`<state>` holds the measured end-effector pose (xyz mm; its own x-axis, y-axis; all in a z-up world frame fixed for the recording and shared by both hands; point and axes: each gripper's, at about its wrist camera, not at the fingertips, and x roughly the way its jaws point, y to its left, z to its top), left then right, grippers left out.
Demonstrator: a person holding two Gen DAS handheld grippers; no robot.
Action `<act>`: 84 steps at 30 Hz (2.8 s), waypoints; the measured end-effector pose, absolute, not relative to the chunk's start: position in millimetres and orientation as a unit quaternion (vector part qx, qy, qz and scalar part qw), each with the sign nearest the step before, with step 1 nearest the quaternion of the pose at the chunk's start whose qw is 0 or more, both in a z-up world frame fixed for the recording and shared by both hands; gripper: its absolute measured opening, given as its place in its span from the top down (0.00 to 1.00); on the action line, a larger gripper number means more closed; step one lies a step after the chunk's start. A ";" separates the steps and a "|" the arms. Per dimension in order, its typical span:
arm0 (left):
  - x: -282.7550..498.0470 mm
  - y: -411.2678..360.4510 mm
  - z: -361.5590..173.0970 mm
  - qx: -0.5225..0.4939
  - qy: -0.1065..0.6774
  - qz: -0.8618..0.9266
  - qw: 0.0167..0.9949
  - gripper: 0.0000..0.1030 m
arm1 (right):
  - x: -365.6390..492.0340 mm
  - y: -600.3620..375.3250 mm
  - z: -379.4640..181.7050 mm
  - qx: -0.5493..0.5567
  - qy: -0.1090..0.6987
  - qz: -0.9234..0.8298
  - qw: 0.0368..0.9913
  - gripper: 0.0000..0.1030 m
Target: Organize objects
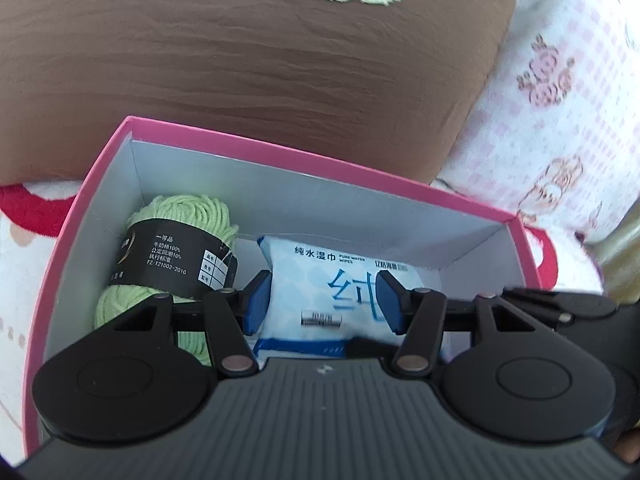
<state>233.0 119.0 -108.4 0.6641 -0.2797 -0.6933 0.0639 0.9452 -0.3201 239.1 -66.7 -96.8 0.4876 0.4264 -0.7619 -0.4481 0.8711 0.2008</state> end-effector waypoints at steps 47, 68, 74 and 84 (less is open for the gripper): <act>92.0 92.2 20.5 -0.056 0.404 -0.044 0.912 0.36 | 91.4 -121.0 12.1 -0.014 0.334 0.248 0.910 0.38; 0.3 58.8 44.6 -0.045 0.393 -0.059 0.917 0.30 | 16.6 -171.2 39.2 -0.013 0.358 0.175 0.917 0.27; -12.4 47.7 38.3 -0.039 0.403 -0.069 0.912 0.30 | -0.8 -181.0 25.9 -0.012 0.365 0.147 0.919 0.22; -23.6 52.1 14.7 -0.061 0.423 -0.078 0.901 0.29 | -7.1 -188.1 5.4 -0.013 0.392 0.124 0.911 0.19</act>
